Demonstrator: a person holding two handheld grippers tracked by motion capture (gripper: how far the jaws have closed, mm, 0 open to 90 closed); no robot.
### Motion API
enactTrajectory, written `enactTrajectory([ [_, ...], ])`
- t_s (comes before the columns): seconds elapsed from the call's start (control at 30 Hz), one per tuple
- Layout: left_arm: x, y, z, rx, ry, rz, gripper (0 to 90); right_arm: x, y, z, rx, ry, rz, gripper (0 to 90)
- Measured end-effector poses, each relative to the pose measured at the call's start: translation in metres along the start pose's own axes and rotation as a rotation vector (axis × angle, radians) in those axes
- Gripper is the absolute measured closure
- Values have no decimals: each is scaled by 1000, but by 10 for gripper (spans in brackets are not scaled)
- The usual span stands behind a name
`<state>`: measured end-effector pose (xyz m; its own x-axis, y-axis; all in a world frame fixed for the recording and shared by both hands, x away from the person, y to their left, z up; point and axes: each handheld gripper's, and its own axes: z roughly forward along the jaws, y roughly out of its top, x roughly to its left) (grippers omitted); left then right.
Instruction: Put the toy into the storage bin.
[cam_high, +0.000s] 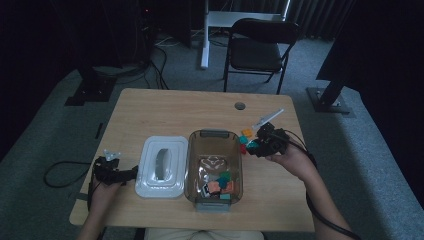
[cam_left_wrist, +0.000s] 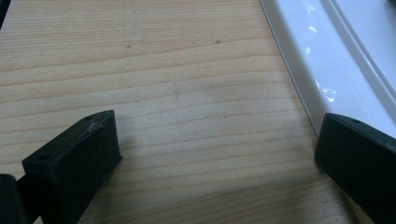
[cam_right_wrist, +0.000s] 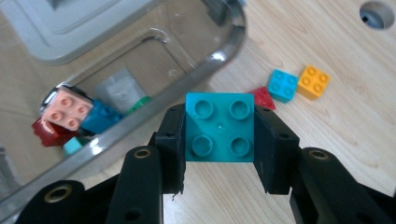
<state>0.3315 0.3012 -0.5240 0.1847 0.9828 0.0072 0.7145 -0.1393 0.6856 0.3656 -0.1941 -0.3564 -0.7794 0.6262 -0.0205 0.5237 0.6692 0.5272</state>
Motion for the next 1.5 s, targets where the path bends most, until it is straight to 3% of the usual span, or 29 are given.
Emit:
enactTrajectory([
  [0.3,0,0,0,4,0,3,5,31,16,-7,-13,71,-107,588],
  [0.77,0,0,0,1,0,3,5,66,26,-3,2,145,-216,587],
  [1.2,0,0,0,2,0,3,5,86,30,9,21,227,-294,588],
  [1.5,0,0,0,2,0,3,5,102,33,32,68,292,-356,587],
])
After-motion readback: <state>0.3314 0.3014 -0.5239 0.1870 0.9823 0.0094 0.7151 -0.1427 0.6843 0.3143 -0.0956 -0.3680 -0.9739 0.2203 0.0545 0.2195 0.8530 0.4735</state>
